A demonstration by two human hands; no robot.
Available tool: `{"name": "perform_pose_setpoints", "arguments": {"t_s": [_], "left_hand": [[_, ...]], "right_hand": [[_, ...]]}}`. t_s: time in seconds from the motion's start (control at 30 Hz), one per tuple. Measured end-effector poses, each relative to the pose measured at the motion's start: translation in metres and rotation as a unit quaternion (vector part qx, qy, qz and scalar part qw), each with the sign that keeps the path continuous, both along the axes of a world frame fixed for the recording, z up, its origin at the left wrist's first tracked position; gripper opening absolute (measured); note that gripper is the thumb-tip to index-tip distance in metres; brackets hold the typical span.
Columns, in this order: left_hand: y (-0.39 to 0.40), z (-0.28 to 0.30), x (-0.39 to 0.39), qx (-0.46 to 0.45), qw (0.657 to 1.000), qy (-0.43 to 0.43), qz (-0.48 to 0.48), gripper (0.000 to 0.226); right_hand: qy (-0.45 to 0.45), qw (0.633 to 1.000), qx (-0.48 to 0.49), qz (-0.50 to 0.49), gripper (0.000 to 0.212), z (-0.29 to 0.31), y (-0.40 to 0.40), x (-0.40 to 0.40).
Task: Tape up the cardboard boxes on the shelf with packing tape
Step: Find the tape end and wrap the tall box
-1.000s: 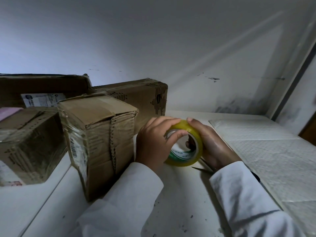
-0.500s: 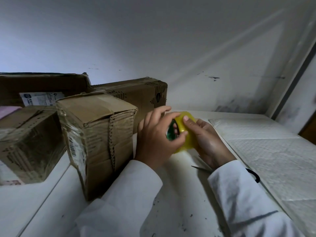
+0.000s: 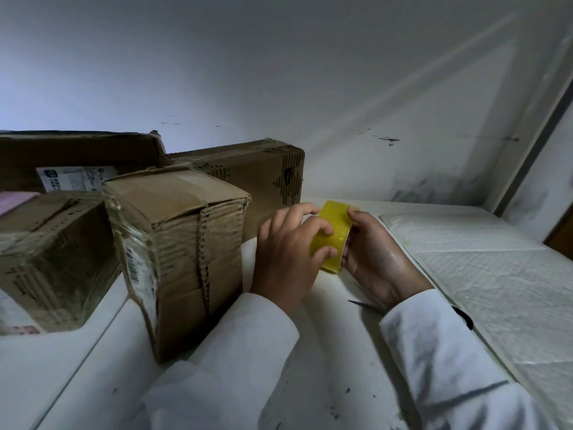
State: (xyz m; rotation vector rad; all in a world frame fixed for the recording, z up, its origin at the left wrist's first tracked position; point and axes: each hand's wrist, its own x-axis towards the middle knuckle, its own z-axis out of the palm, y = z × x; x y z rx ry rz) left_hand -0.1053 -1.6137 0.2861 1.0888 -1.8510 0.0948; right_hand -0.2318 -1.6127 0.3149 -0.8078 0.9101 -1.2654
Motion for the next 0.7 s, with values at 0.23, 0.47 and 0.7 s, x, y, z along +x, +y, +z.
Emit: {"name": "perform_pose_setpoints", "arguments": {"t_s": [0.23,0.47,0.7], "left_hand": [[0.0018,-0.0032,-0.0076,-0.018,1.000,0.015,-0.001,0.031],[0.0012,0.0010,-0.0025,-0.019,0.999,0.037,0.025,0.040],[0.0006,0.0016,-0.0022,-0.029,0.996,0.082,0.004,0.023]], "right_hand": [[-0.124,0.992,-0.023,0.025,0.020,0.0022,0.0012,0.0006],[-0.069,0.995,-0.071,-0.012,0.029,-0.0008,0.0001,0.0061],[-0.114,0.990,-0.077,0.011,0.025,-0.0013,-0.0007,0.0053]]}}
